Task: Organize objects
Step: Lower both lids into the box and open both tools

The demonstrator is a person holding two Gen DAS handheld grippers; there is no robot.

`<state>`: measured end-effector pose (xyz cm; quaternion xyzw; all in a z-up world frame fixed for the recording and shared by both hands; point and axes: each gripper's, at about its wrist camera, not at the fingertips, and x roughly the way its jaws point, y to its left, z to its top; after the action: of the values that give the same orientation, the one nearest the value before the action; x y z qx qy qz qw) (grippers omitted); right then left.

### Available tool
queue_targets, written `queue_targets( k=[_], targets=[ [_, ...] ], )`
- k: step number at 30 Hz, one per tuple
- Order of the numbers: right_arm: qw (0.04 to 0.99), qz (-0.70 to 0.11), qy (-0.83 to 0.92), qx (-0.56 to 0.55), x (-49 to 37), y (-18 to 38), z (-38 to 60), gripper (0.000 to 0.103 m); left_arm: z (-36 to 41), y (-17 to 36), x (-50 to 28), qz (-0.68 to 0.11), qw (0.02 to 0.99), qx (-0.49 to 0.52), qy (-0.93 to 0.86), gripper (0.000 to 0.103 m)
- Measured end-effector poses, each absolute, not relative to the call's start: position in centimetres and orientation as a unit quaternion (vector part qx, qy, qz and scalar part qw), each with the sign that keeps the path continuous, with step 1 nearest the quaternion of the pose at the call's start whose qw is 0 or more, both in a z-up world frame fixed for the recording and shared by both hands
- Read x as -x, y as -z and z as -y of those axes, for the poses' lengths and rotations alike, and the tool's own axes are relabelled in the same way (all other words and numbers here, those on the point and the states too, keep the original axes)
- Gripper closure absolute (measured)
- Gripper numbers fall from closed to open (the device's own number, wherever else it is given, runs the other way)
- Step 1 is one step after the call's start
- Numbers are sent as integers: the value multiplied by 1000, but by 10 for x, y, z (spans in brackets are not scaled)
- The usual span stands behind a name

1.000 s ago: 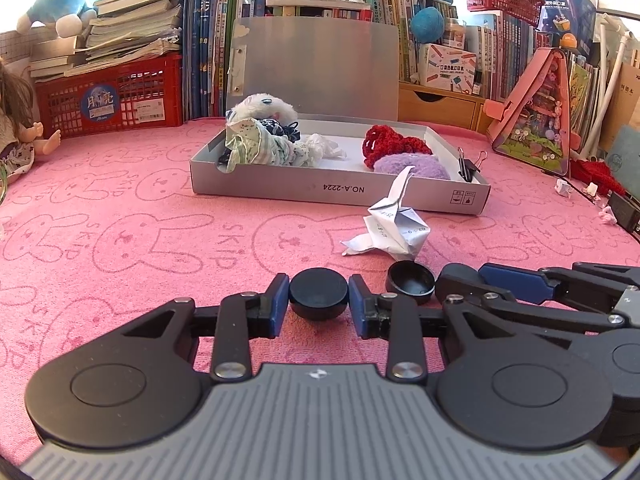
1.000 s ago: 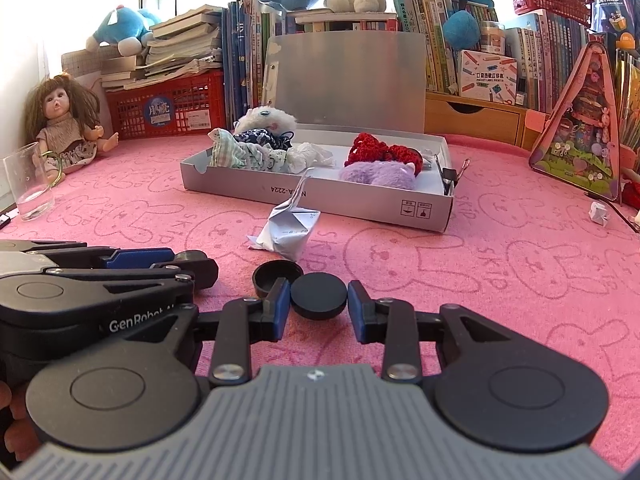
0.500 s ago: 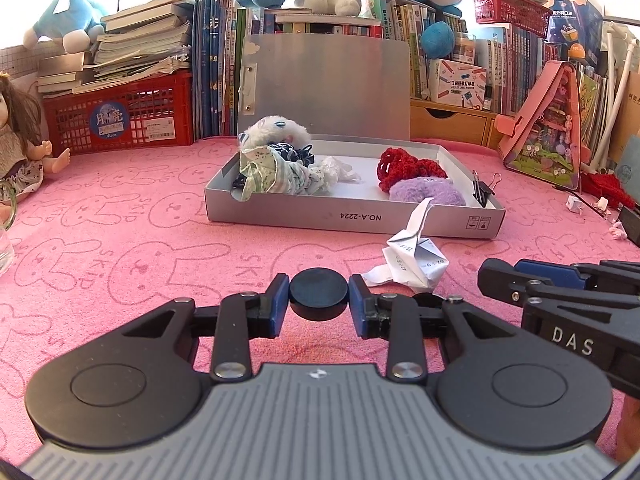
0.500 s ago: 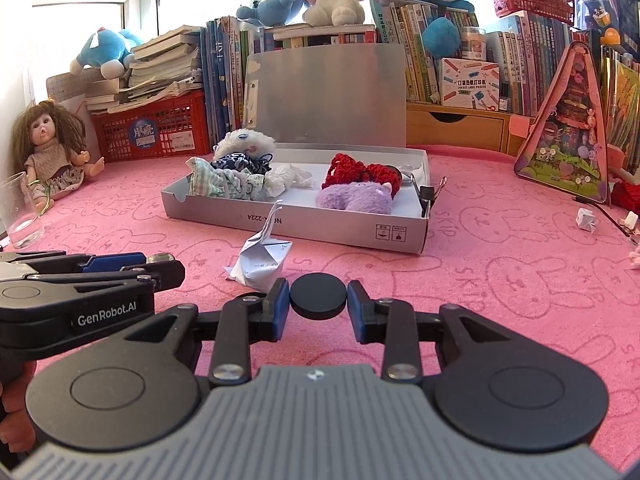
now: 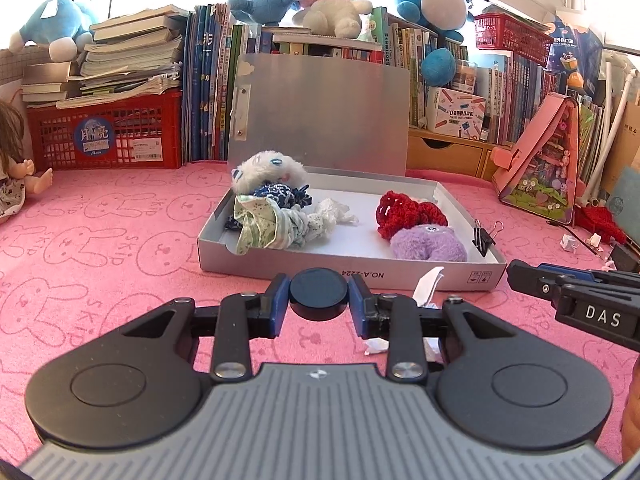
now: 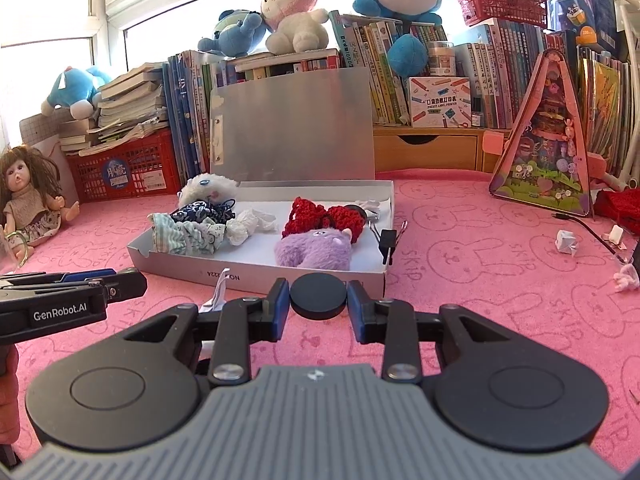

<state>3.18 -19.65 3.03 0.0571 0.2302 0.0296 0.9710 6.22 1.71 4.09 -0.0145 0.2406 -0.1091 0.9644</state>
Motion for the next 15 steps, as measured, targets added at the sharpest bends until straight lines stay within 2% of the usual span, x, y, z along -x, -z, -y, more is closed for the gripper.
queue_targets(
  k=[15],
  targets=[
    [971, -228, -17, -67, -63, -42, 207, 65, -13, -59, -101, -226, 967, 25, 118, 66]
  ],
)
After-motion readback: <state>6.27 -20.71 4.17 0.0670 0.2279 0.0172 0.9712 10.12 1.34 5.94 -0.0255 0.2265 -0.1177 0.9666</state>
